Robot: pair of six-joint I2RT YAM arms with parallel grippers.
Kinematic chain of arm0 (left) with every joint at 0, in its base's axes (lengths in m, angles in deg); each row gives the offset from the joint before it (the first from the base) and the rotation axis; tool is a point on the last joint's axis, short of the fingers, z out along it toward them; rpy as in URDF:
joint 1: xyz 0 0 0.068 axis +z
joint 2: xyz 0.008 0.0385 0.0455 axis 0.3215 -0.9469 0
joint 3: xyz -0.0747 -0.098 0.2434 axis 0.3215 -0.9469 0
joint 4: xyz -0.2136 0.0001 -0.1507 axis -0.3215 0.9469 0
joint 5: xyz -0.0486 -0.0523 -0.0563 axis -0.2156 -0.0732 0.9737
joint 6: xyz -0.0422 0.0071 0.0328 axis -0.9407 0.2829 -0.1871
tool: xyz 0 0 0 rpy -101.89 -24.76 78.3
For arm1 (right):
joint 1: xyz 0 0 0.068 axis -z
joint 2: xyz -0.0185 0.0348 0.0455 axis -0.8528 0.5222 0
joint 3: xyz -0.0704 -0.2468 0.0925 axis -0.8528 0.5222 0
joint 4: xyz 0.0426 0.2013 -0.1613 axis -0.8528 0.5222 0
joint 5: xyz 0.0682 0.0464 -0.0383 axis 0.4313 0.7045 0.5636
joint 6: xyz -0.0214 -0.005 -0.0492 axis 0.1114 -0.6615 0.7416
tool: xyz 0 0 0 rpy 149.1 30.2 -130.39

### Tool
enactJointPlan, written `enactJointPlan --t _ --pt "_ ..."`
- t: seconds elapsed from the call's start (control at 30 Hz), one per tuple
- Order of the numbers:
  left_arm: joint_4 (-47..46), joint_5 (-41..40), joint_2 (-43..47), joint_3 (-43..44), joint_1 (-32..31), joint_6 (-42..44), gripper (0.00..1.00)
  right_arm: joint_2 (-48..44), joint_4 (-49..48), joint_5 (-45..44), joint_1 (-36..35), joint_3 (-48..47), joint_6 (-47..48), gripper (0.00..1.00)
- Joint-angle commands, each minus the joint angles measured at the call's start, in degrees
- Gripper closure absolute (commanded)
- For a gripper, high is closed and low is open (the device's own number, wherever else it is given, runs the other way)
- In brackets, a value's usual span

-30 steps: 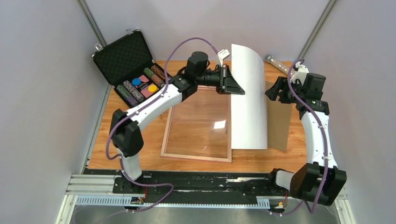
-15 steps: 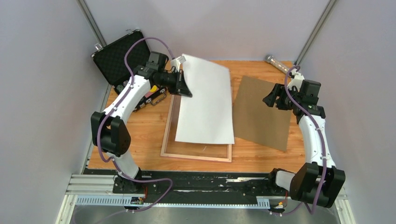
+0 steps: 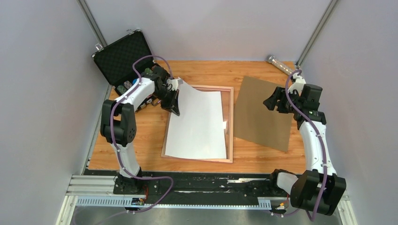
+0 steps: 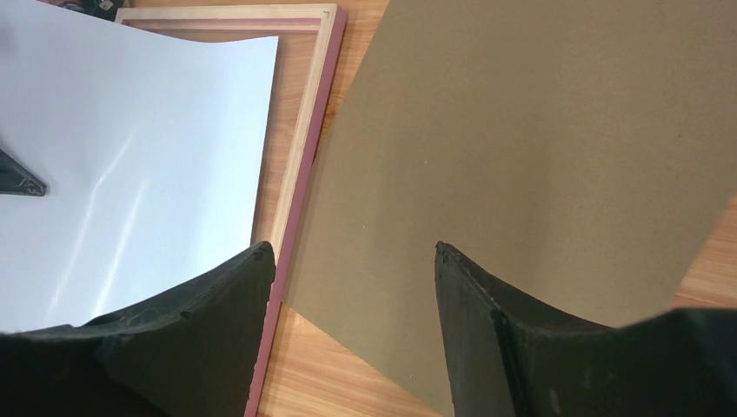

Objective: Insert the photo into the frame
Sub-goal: Place the photo in the photo frame.

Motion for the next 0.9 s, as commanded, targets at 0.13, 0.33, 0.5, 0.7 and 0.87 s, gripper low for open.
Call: enactJointPlan --t 0.13,0.33,0.5,0.7,0.87 --pt "-2.6 -2.4 -1.7 2.6 0.2 2.8 1.0 -2.2 -4.5 2.2 0.3 1.9 -0.9 0.34" --pt "-6.4 -0.3 -2.4 1.7 0.2 2.1 1.0 -2.0 -5.0 2.7 0.3 2.5 -1.0 0.34" --pt "-9.0 1.5 -2.8 1.3 0.2 1.3 1.0 -1.9 -5.2 3.0 0.3 2.7 -1.0 0.34" --pt "-13.5 3.5 -3.6 -0.5 0.1 -0.8 1.0 -2.2 -5.4 2.8 0.3 3.2 -0.9 0.34" --pt "-15.4 3.7 -4.5 -1.8 0.1 -2.0 1.0 -2.2 -5.5 2.7 0.3 3.4 -0.8 0.34"
